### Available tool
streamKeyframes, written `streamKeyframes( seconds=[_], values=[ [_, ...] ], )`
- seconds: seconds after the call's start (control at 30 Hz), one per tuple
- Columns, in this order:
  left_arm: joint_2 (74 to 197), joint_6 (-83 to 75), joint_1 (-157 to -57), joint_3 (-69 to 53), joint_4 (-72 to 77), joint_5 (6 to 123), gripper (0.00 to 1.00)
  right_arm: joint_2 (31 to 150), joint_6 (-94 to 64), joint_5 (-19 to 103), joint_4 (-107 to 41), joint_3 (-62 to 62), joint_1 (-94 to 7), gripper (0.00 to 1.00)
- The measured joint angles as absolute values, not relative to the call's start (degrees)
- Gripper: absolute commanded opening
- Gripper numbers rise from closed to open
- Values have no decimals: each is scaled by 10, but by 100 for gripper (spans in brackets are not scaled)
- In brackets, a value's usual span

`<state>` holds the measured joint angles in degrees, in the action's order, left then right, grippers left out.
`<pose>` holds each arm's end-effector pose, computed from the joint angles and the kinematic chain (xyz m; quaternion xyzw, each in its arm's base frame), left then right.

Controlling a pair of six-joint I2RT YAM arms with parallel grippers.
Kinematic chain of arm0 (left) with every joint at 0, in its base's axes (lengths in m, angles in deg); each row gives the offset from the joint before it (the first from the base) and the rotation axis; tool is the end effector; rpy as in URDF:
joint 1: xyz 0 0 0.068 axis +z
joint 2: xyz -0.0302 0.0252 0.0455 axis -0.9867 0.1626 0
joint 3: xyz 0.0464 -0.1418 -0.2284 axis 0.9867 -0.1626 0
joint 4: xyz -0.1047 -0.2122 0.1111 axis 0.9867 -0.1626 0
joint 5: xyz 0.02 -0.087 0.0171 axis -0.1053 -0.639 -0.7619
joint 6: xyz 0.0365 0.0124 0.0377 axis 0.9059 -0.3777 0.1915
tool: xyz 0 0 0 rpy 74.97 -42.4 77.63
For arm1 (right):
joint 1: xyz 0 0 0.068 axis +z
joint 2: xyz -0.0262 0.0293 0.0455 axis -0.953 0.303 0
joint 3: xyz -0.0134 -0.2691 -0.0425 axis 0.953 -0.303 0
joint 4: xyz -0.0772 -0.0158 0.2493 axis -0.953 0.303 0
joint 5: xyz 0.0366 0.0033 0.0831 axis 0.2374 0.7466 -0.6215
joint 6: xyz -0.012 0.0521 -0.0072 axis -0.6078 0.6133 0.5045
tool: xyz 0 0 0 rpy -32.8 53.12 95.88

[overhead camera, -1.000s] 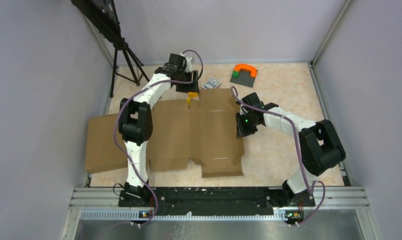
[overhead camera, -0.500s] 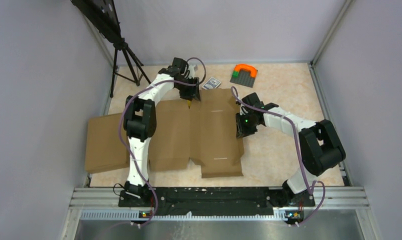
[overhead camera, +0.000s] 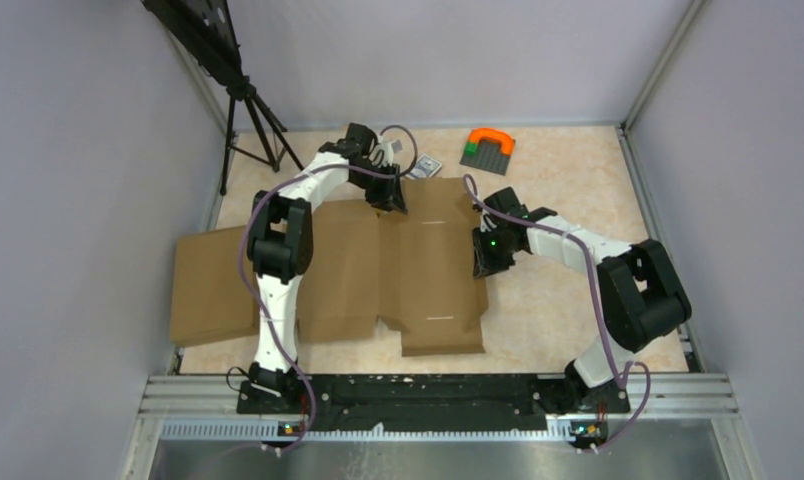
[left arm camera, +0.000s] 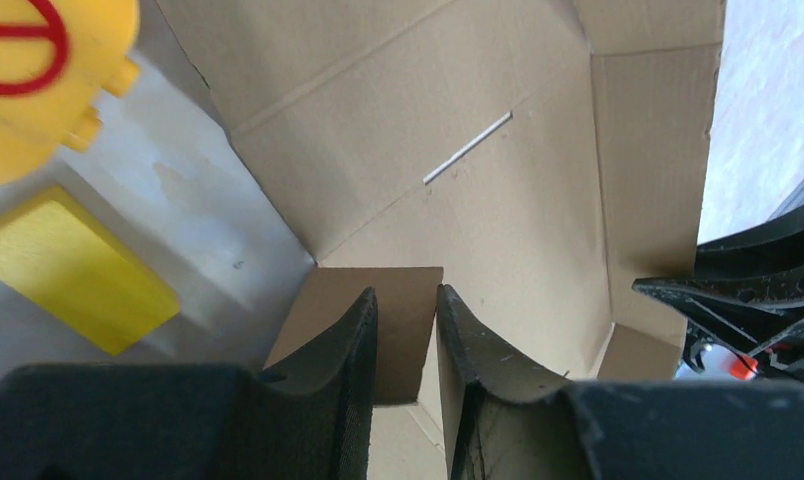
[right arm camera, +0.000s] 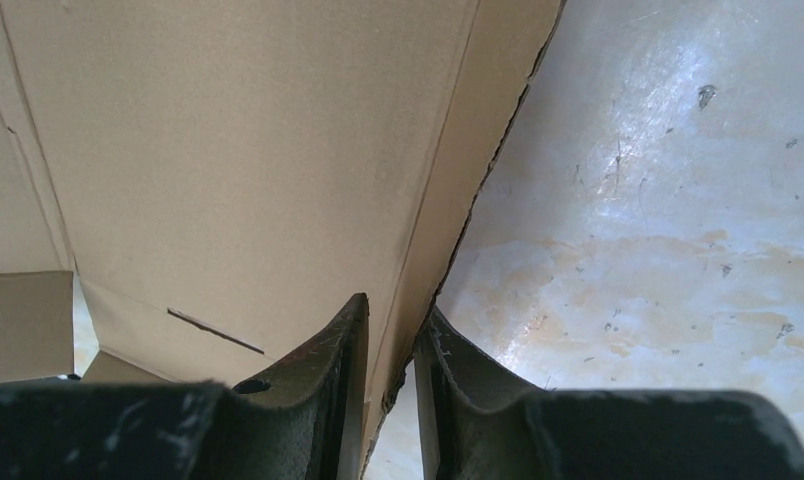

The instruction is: Fold the paper box

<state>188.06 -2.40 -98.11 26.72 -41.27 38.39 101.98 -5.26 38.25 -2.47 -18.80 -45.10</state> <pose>0.4519 -0.1633 0.1961 0.1300 0.9223 -0.3323 0.1488 0.2717 0.1480 0.1826 -0.1111 0.9683 0.1671 0.1489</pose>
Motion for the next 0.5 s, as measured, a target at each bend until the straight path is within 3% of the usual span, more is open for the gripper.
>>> streamKeyframes(
  seconds=[0.5],
  values=[
    [1877,-29,-996,171,-418,396,28,1018,-45,382,-33,-199,-451,25]
  ],
)
